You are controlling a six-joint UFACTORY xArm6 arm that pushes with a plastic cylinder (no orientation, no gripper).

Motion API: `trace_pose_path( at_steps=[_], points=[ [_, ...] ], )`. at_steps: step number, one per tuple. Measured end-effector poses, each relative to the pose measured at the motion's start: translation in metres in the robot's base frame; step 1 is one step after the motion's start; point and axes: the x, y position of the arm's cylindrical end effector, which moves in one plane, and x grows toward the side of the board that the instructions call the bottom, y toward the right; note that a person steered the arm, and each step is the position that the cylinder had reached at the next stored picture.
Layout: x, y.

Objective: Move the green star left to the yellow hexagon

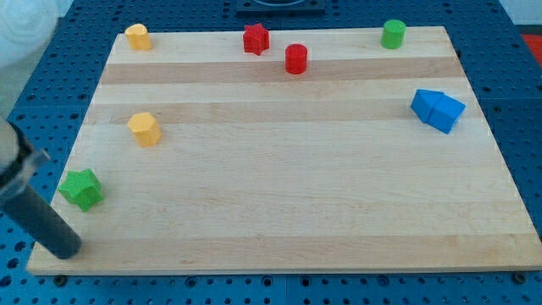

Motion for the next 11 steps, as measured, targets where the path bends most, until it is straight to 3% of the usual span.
trace_pose_path(
  at_steps=[4,6,8,11],
  points=[
    [-0.123,-0.012],
    [-0.096,-0.024],
    [-0.102,-0.055],
    [-0.17,-0.052]
  ],
)
